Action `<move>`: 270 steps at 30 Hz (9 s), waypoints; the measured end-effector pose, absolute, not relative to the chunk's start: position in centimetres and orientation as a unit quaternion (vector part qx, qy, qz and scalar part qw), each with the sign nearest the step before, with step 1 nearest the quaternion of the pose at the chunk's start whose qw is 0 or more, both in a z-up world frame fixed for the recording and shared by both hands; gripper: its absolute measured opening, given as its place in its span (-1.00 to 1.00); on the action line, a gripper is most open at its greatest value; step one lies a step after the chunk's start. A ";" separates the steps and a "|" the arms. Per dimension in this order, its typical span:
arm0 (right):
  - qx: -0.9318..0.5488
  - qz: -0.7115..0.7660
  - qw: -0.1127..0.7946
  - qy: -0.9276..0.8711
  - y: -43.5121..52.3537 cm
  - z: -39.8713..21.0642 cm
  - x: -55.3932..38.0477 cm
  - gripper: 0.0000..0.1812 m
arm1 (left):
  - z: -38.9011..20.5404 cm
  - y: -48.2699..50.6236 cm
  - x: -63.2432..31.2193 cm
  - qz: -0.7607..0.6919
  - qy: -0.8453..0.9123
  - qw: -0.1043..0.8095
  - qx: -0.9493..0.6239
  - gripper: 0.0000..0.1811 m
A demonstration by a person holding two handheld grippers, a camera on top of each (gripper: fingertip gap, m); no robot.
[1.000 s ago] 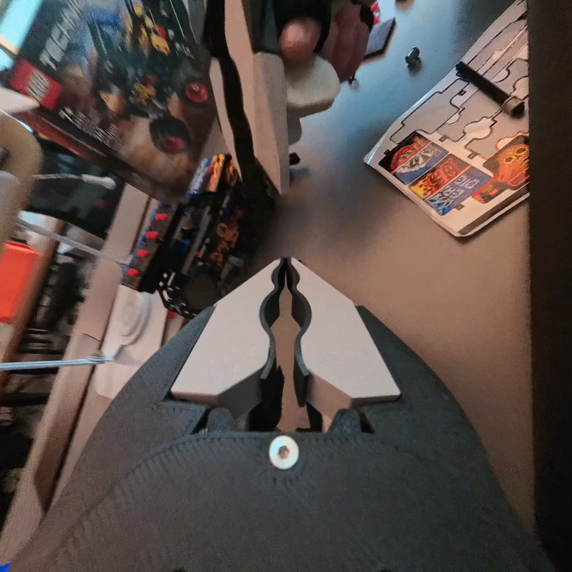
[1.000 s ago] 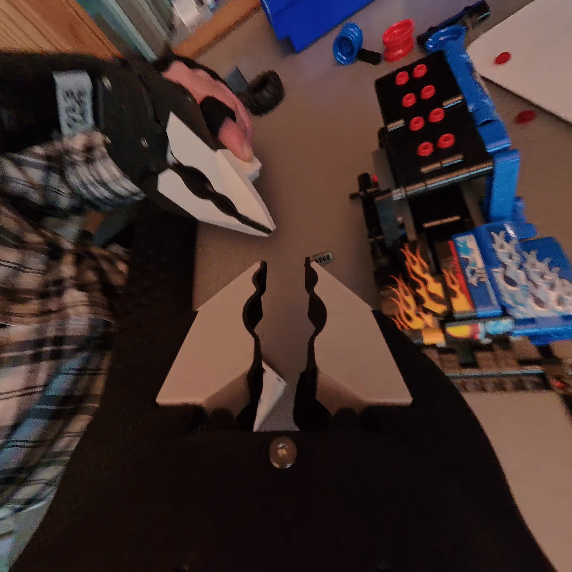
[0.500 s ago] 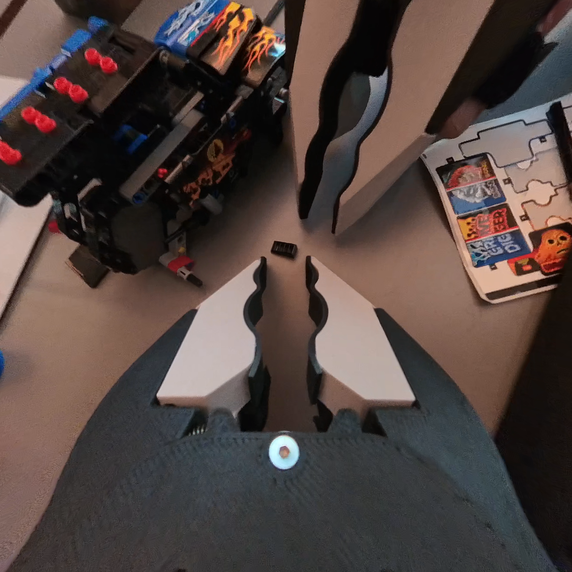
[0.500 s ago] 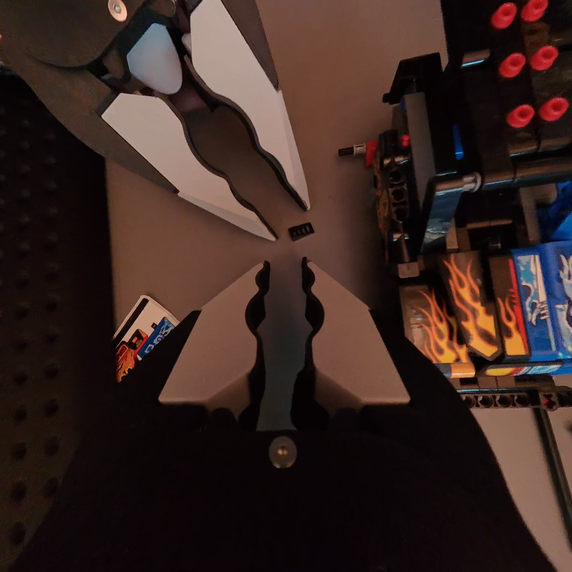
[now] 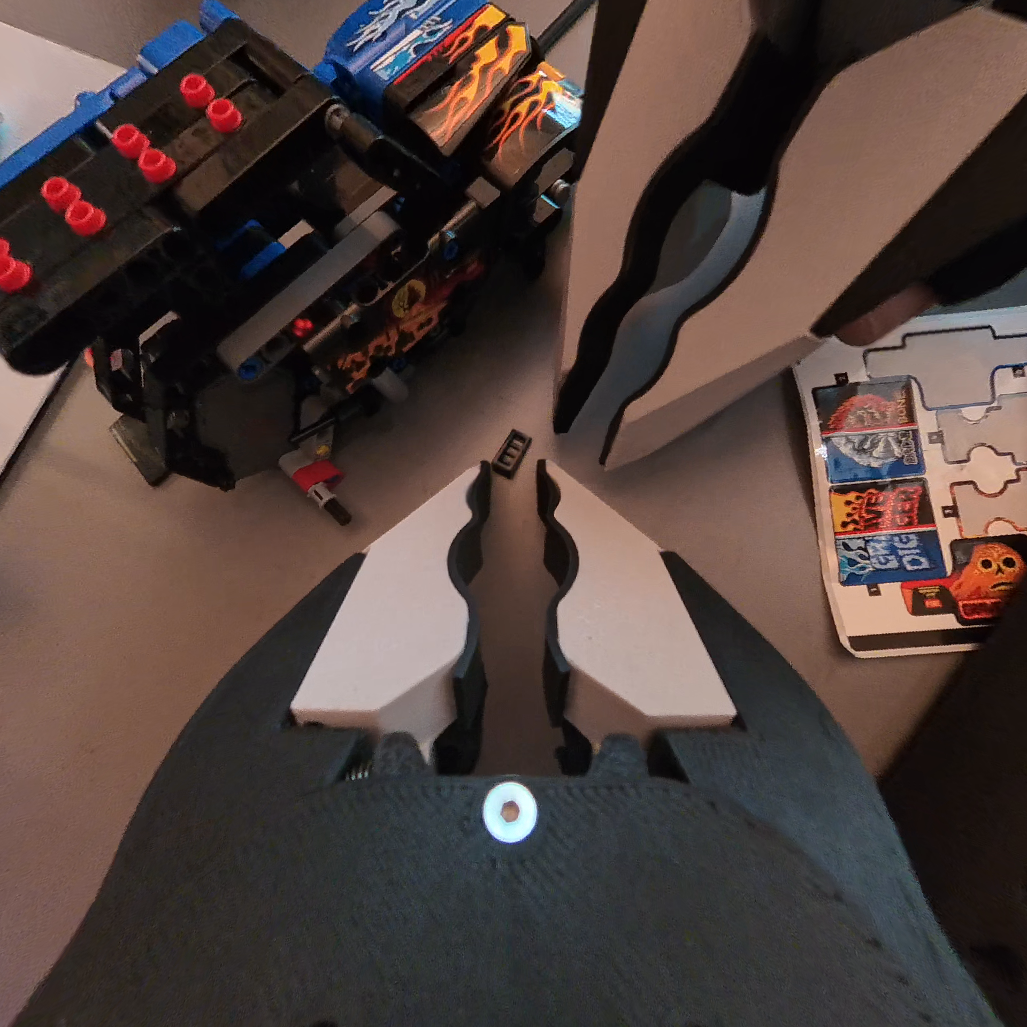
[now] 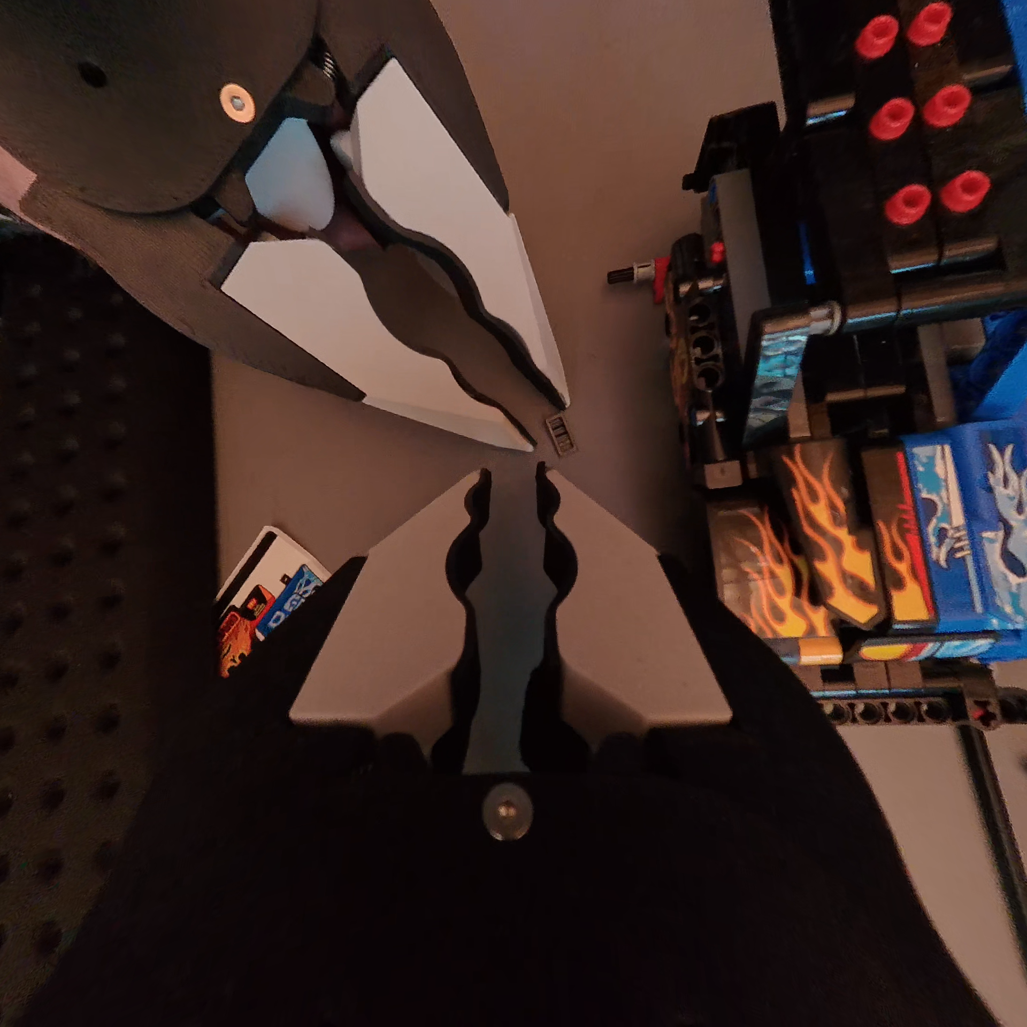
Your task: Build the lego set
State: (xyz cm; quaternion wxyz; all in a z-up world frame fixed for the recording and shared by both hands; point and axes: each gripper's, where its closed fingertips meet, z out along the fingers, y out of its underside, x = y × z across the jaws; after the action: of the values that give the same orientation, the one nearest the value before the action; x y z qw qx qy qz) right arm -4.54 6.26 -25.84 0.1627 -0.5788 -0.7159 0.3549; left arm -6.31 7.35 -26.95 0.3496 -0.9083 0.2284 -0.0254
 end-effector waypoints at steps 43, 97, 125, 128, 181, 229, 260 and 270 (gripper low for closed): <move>-0.520 0.445 0.177 -0.707 5.0 -22.0 -4.2 -0.99 | -19.2 5.5 -4.5 -0.070 0.395 0.509 -0.761 -0.79; -0.623 0.485 0.093 -0.607 5.7 -22.5 -4.7 -1.00 | -22.4 6.1 -4.8 0.225 0.537 0.443 -0.682 -0.86; -0.592 0.387 0.304 -0.638 13.9 -20.5 -6.3 -0.19 | -21.9 10.1 -9.7 -0.094 0.299 0.538 -0.783 -0.93; -0.586 0.379 0.301 -0.650 13.9 -21.2 -6.6 -0.17 | -22.1 10.3 -9.7 -0.099 0.306 0.533 -0.783 -0.93; -0.559 0.396 0.302 -0.662 15.0 -21.8 -7.3 -0.27 | -22.9 10.9 -9.2 -0.192 0.420 0.450 -0.764 -0.93; -0.552 0.400 0.315 -0.660 15.3 -21.8 -7.5 -0.27 | -22.5 11.5 -9.6 -0.145 0.390 0.466 -0.781 -0.94; -0.547 0.393 0.323 -0.665 15.5 -21.7 -7.6 -0.27 | -22.8 11.4 -9.5 -0.203 0.475 0.406 -0.754 -0.94; -0.552 0.387 0.337 -0.658 16.1 -21.8 -7.6 -0.28 | -22.7 12.4 -9.7 -0.222 0.375 0.426 -0.793 -0.93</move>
State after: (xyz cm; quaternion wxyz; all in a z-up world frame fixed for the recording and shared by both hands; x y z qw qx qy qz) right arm -7.63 16.14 -21.77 0.3370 -0.5518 -0.6575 0.3867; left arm -9.70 12.42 -22.67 0.4260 -0.7927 0.3754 -0.2219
